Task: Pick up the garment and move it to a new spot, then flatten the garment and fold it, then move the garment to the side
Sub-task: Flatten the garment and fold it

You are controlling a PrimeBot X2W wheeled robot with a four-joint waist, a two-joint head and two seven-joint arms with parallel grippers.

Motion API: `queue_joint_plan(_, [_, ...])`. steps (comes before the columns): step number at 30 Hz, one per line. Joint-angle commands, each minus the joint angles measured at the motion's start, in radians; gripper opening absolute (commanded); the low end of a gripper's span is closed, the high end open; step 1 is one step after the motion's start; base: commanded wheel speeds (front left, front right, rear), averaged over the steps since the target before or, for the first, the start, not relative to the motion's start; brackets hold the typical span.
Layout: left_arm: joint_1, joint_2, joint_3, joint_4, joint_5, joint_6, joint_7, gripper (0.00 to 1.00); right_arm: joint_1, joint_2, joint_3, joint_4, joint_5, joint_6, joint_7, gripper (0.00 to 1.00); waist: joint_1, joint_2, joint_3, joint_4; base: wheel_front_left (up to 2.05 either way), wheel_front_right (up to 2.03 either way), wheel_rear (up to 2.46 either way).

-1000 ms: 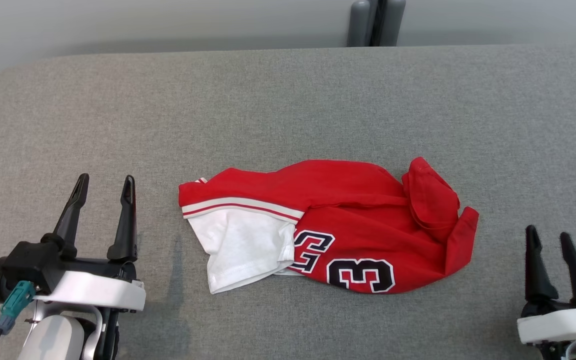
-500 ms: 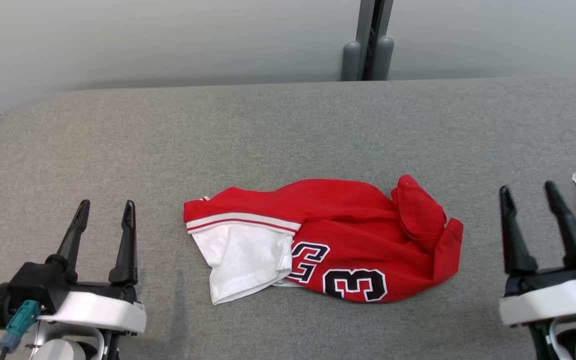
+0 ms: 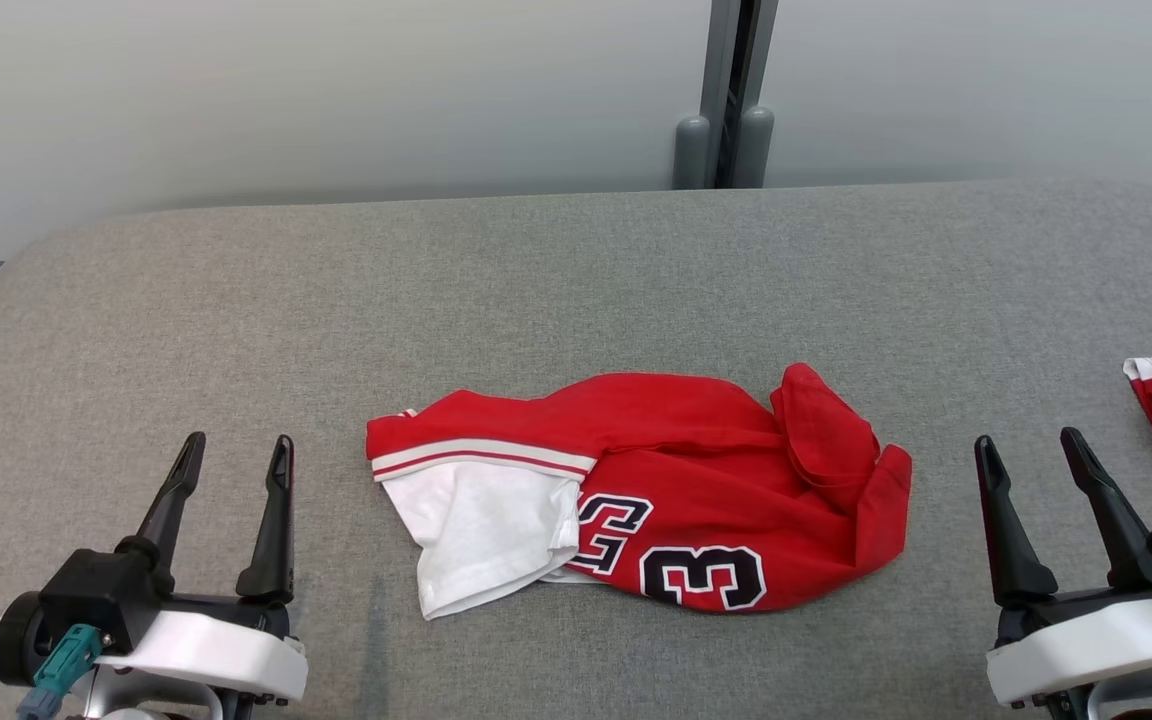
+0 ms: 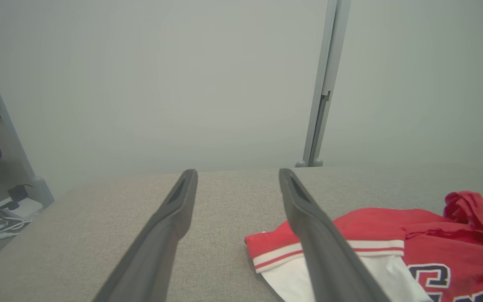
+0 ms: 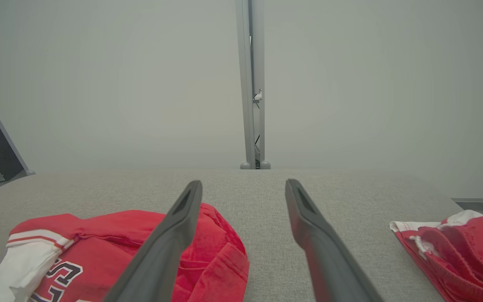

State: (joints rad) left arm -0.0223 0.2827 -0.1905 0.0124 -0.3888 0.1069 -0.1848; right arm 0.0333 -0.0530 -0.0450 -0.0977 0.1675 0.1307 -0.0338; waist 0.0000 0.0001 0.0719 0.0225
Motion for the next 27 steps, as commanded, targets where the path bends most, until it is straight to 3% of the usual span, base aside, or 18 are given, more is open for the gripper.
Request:
queue_joint_plan(1, [0.009,0.007,0.000,-0.005,-0.002,0.007,0.004,1.00,0.009,0.000,-0.002,-0.007,0.002,0.000,0.005,1.00,0.0000,-0.0001,0.002,0.001,0.00,0.00,0.00])
queue_joint_plan(7, [-0.017,0.004,-0.011,-0.014,-0.001,0.003,0.006,1.00,-0.024,-0.006,0.004,0.001,0.008,0.000,0.033,1.00,0.0000,-0.0001,0.022,0.019,0.00,0.00,0.00])
queue_joint_plan(18, [-0.090,-0.029,-0.057,0.025,0.003,-0.026,-0.018,1.00,-0.194,-0.199,0.219,0.129,0.065,0.000,0.270,1.00,0.0000,-0.0001,0.125,0.106,0.00,0.00,0.00])
queue_joint_plan(24, [-0.126,-0.045,-0.063,0.070,-0.002,-0.040,-0.045,1.00,-0.259,-0.263,0.307,0.193,0.085,0.000,0.361,1.00,0.0000,-0.0001,0.158,0.122,0.00,0.00,0.00])
queue_joint_plan(25, [-0.131,-0.046,-0.064,0.076,-0.002,-0.043,-0.047,1.00,-0.266,-0.269,0.311,0.202,0.084,0.000,0.369,0.94,0.0000,-0.0001,0.161,0.123,0.00,0.00,0.00])
queue_joint_plan(26, [-0.135,-0.047,-0.063,0.081,-0.003,-0.045,-0.049,1.00,-0.271,-0.271,0.311,0.207,0.079,0.000,0.371,0.44,0.0000,-0.0001,0.163,0.123,0.00,0.00,0.00])
queue_joint_plan(27, [-0.137,-0.047,-0.062,0.085,-0.003,-0.045,-0.053,1.00,-0.273,-0.269,0.306,0.211,0.078,0.000,0.373,0.24,0.0000,-0.0001,0.165,0.122,0.00,0.00,0.00])
